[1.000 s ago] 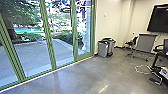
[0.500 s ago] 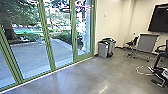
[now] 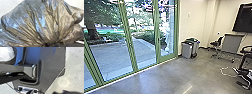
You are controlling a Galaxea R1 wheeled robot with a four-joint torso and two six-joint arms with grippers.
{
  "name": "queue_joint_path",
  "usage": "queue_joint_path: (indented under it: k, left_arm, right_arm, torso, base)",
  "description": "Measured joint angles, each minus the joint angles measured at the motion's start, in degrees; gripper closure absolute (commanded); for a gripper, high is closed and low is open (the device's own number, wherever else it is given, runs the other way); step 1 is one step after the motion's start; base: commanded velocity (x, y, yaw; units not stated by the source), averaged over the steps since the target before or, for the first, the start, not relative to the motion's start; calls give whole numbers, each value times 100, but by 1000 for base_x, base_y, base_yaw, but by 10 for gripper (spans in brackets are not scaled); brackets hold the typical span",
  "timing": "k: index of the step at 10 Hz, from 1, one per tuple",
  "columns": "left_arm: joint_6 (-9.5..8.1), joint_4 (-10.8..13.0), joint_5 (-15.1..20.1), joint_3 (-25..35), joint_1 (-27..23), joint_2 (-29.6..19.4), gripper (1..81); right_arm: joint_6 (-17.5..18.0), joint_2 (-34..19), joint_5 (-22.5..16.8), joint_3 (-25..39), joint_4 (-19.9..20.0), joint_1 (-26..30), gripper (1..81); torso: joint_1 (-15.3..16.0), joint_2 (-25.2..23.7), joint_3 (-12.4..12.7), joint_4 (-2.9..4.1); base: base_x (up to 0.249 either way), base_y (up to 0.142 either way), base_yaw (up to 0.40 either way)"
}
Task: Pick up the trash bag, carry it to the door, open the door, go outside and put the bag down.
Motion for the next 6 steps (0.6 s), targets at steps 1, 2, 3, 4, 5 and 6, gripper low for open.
queue_joint_path:
  k: [1, 2, 3, 4, 5, 6]
  left_arm:
    - [0, 0, 2, -2, 2, -13, 811]
    - [0, 0, 2, -2, -4, -2, 811]
    - [0, 5, -4, 2, -15, 30, 811]
    - [0, 7, 0, 2, -13, 27, 811]
    - [0, 7, 0, 0, -13, 9, 811]
    - [0, 7, -2, 0, -15, 0, 811]
  right_arm:
    - [2, 6, -2, 1, -5, -12, 10]
    - [0, -20, -5, -10, -7, 5, 10]
    - [2, -51, 4, -10, -7, 24, 10]
    - [0, -49, 2, -11, -13, 33, 10]
    - [0, -7, 2, -10, -13, 33, 10]
    - [0, 11, 2, -7, -16, 33, 10]
  torso:
    - [0, 0, 0, 0]
    - [5, 2, -2, 0]
    - [2, 2, 0, 0]
    - [5, 2, -2, 0]
    - [5, 2, -2, 0]
    - [5, 2, -2, 0]
  base:
    - [141, 0, 0]
    - [141, 0, 0]
    - [141, 0, 0]
    - [141, 0, 0]
    - [141, 0, 0]
    - [145, 0, 0]
